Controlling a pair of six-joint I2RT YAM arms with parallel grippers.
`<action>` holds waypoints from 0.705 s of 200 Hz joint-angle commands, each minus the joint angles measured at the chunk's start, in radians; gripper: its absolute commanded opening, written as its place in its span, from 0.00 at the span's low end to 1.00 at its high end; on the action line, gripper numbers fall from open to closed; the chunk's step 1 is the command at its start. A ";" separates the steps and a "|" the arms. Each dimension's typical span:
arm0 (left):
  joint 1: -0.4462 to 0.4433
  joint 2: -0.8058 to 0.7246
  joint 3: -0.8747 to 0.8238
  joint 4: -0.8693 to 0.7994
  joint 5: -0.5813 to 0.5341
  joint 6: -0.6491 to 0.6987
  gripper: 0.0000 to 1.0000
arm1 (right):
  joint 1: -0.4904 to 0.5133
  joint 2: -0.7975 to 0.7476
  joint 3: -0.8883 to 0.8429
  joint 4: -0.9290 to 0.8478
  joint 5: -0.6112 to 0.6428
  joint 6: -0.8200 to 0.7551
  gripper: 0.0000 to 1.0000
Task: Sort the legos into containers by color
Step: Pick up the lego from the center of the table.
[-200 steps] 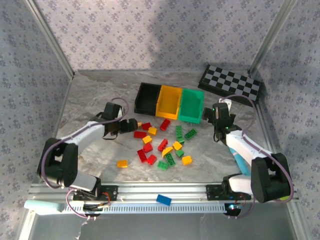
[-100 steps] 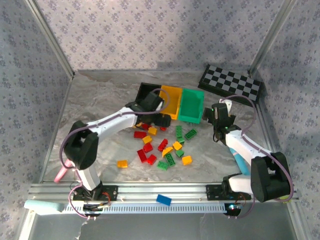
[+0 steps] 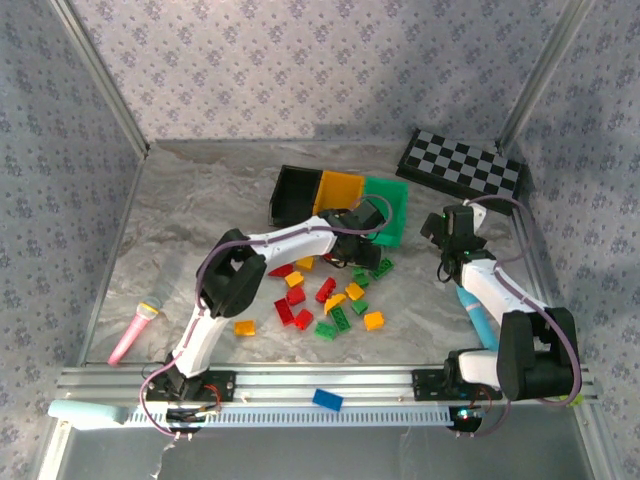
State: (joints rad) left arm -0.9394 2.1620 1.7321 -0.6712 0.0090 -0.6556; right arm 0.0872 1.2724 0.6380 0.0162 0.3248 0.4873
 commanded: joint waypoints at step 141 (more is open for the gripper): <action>-0.009 0.097 0.134 -0.116 -0.057 0.020 0.19 | 0.008 -0.019 -0.014 -0.016 0.007 0.016 1.00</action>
State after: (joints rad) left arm -0.9390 2.2910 1.8713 -0.7635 -0.0200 -0.6567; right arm 0.0902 1.2694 0.6342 0.0147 0.3180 0.4938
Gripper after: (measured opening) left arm 0.255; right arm 0.997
